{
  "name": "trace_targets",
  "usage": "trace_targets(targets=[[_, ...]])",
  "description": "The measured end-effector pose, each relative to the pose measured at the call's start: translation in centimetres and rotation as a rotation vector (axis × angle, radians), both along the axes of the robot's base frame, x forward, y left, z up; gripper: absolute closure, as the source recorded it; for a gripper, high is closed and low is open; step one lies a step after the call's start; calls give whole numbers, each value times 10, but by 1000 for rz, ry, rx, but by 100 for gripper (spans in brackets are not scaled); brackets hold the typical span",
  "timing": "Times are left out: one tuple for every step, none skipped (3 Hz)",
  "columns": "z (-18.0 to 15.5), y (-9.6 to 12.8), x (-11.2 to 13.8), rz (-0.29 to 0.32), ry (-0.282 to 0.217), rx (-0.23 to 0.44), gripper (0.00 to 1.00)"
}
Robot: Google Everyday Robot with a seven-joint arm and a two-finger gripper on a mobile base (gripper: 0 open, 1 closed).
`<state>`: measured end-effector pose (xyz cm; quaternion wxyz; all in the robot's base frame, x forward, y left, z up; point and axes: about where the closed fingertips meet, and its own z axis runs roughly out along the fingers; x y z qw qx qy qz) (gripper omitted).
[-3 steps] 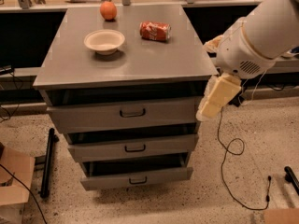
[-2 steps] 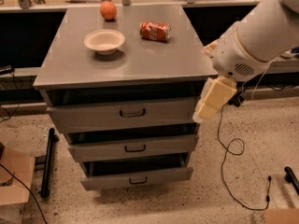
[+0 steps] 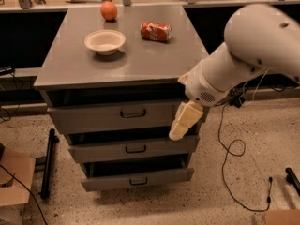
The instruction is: Open top drawer
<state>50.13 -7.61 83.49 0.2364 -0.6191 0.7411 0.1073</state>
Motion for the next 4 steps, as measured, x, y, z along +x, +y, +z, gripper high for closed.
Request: trace_targets(targets=[[-35,14,18,12,20,41,0],[-73,22,43,3,38,83,0],[-111,24,70,-17,75,140,0],[-152,24,107,-29,126,202,4]])
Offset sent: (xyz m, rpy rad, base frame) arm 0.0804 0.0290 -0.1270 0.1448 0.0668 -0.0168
